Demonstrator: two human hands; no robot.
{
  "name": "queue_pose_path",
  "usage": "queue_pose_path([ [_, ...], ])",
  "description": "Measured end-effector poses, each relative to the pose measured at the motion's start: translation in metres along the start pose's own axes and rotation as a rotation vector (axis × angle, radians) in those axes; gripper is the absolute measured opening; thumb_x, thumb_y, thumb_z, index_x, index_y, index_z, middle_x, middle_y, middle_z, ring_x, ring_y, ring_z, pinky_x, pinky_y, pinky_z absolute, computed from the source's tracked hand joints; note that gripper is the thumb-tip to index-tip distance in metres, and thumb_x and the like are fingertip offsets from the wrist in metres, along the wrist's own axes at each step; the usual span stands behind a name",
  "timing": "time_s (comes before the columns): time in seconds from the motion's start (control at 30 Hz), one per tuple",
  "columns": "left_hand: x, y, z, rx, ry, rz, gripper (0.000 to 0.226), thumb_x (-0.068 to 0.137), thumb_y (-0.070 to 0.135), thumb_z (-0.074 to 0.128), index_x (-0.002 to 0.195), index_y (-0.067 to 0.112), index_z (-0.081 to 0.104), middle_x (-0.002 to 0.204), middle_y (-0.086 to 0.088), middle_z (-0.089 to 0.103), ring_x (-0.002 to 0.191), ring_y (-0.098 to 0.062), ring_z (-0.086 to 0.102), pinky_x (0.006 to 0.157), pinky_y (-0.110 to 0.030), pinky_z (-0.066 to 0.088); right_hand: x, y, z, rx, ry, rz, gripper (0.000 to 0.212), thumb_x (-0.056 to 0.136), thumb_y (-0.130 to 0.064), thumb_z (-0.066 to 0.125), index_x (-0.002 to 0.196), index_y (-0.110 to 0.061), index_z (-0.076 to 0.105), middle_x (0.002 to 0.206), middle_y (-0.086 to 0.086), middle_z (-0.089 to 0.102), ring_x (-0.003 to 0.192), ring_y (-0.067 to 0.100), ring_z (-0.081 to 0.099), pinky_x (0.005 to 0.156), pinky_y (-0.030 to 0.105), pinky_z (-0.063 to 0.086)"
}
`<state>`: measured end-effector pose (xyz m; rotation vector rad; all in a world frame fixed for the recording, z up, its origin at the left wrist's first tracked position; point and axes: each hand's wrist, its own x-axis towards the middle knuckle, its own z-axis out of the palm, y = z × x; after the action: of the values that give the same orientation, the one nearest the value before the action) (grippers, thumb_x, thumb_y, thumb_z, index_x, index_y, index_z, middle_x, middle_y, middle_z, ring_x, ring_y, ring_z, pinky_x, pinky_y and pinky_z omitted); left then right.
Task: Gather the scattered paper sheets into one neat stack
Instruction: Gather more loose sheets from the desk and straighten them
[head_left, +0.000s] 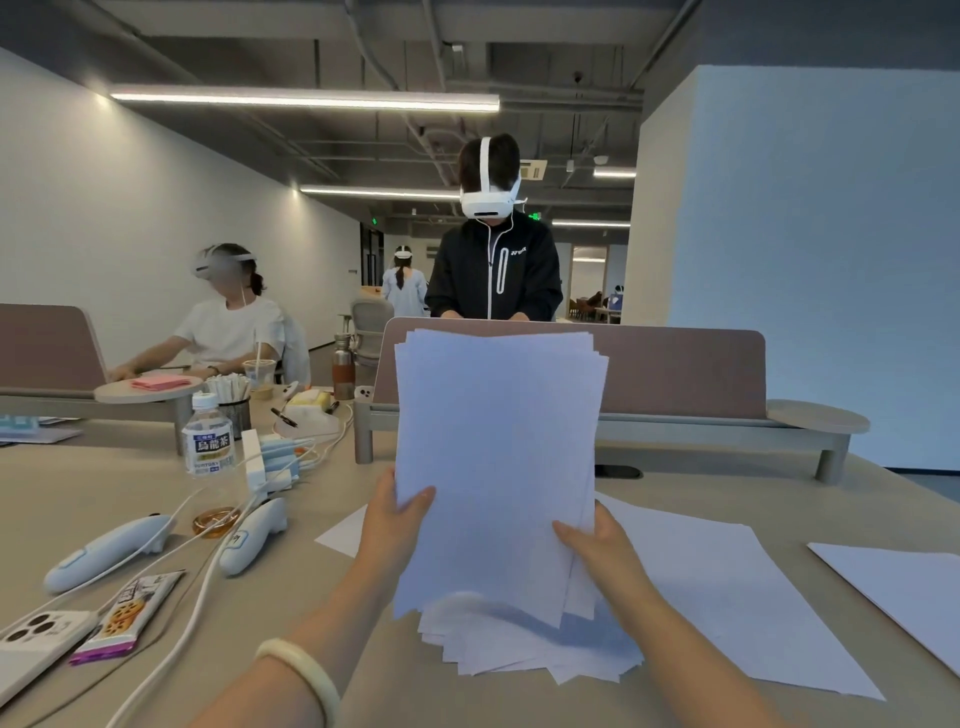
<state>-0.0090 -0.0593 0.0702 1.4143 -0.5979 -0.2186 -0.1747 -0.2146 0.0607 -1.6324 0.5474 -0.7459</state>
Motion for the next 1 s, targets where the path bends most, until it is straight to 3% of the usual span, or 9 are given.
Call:
queue_pose_path([
  [0.1,0.0,0.002,-0.007,0.013,-0.033,-0.009,0.046,0.081,0.023,0.072,0.118,0.019,0.045,0.109,0.001,0.062,0.094,-0.017,0.065,0.072,-0.032,0.054,0.004,-0.01,-0.008,0.026,-0.036,-0.025,0.036,0.084,-0.021,0.068,0.117,-0.019,0.055,0.112,-0.003,0.066,0.099,0.012,0.064,0.075,0.021,0.051],
  [0.2,-0.007,-0.007,-0.012,-0.01,-0.05,-0.032,0.037,0.085,0.018,0.068,0.114,0.025,0.047,0.105,0.008,0.062,0.093,-0.012,0.064,0.068,-0.026,0.052,0.006,-0.009,-0.007,0.065,0.001,-0.049,0.038,0.083,-0.02,0.07,0.116,-0.023,0.051,0.112,-0.005,0.064,0.102,0.013,0.063,0.08,0.025,0.051],
  [0.3,-0.014,-0.015,-0.011,0.003,-0.075,-0.012,0.027,0.091,0.016,0.059,0.111,0.033,0.052,0.109,0.008,0.065,0.094,-0.007,0.064,0.066,-0.017,0.049,0.003,0.0,0.006,0.022,-0.005,-0.039,0.032,0.088,-0.019,0.063,0.117,-0.023,0.049,0.111,-0.005,0.063,0.095,0.007,0.062,0.071,0.019,0.048],
  [0.43,-0.009,-0.014,-0.005,0.019,0.011,-0.026,0.03,0.094,0.017,0.053,0.123,0.024,0.049,0.117,0.0,0.063,0.099,-0.017,0.063,0.075,-0.029,0.05,0.004,0.0,0.02,-0.012,0.1,-0.046,0.019,0.096,-0.017,0.048,0.115,-0.02,0.048,0.111,0.001,0.061,0.097,0.018,0.06,0.08,0.027,0.046],
  [0.57,-0.006,-0.003,0.0,0.045,-0.008,0.014,0.029,0.093,0.019,0.055,0.118,0.025,0.041,0.111,0.003,0.059,0.097,-0.017,0.06,0.077,-0.031,0.048,0.01,-0.009,0.021,0.029,0.108,-0.058,0.025,0.095,-0.02,0.051,0.12,-0.016,0.046,0.11,0.001,0.061,0.102,0.021,0.061,0.086,0.033,0.048],
  [0.7,-0.015,-0.02,0.001,0.035,-0.016,-0.047,0.037,0.093,0.015,0.055,0.125,0.019,0.036,0.118,-0.003,0.054,0.102,-0.021,0.056,0.079,-0.033,0.045,0.005,0.009,0.024,-0.038,0.092,-0.012,0.029,0.092,-0.016,0.055,0.117,-0.019,0.041,0.108,-0.001,0.057,0.096,0.016,0.057,0.074,0.025,0.045],
  [0.8,-0.019,-0.034,0.002,0.031,0.009,-0.105,0.023,0.097,0.012,0.044,0.118,0.018,0.037,0.118,-0.008,0.056,0.095,-0.021,0.057,0.07,-0.03,0.046,0.001,0.022,0.03,-0.075,0.123,0.012,0.015,0.095,-0.011,0.045,0.109,-0.018,0.045,0.104,0.001,0.058,0.086,0.009,0.055,0.065,0.018,0.041],
  [1.0,-0.007,-0.026,0.008,0.08,0.047,-0.063,0.021,0.098,0.012,0.042,0.118,0.014,0.037,0.112,-0.007,0.055,0.099,-0.024,0.057,0.066,-0.028,0.046,0.011,0.007,0.036,-0.025,0.158,-0.019,0.022,0.095,-0.012,0.043,0.115,-0.02,0.042,0.095,-0.008,0.056,0.084,0.007,0.055,0.066,0.023,0.043],
])
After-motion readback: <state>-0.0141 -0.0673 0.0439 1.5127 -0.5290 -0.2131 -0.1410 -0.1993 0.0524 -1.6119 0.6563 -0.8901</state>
